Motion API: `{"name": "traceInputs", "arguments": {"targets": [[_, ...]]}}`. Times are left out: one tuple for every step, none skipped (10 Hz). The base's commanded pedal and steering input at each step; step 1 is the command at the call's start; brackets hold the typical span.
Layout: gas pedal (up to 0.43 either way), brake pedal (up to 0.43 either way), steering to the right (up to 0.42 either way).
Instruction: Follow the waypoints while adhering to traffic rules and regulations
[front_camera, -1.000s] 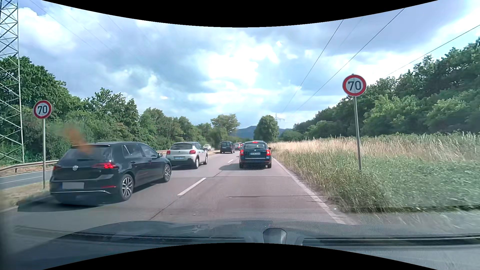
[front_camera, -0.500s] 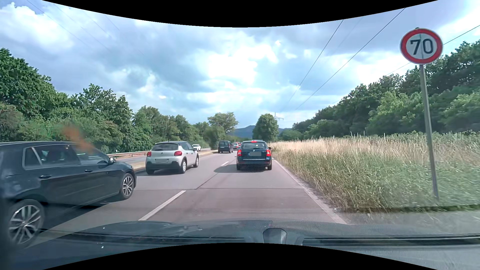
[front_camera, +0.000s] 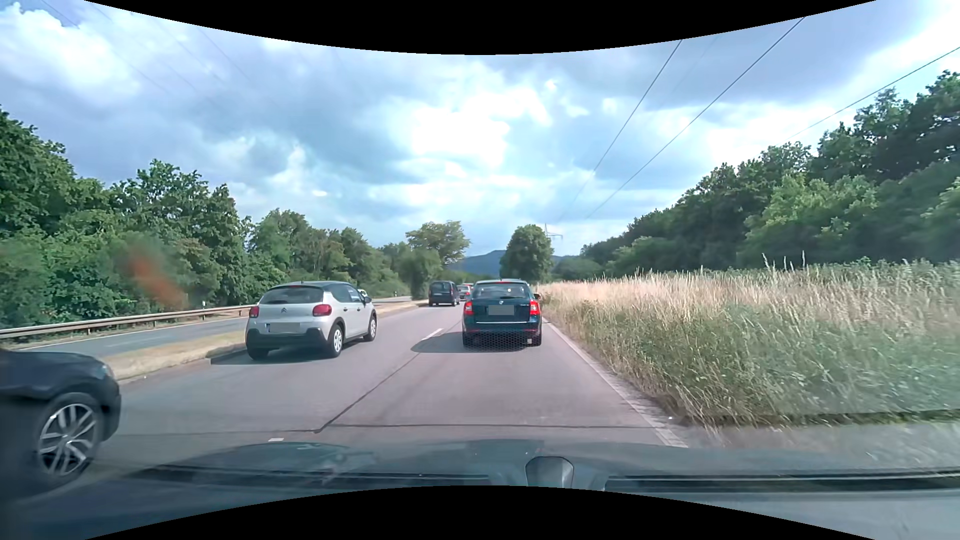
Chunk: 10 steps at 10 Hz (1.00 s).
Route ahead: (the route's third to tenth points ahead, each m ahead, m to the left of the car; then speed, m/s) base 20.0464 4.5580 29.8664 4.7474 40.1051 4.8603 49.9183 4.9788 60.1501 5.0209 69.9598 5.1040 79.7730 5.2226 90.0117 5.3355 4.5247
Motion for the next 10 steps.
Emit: {"name": "traceInputs", "arguments": {"targets": [[0.0,0.159,0.014],[0.0,0.171,0.009],[0.0,0.177,0.003],[0.0,0.189,0.001],[0.0,0.189,0.002],[0.0,0.195,0.0],[0.0,0.201,-0.004],[0.0,0.201,-0.008],[0.0,0.201,-0.009],[0.0,0.201,-0.009]]}}
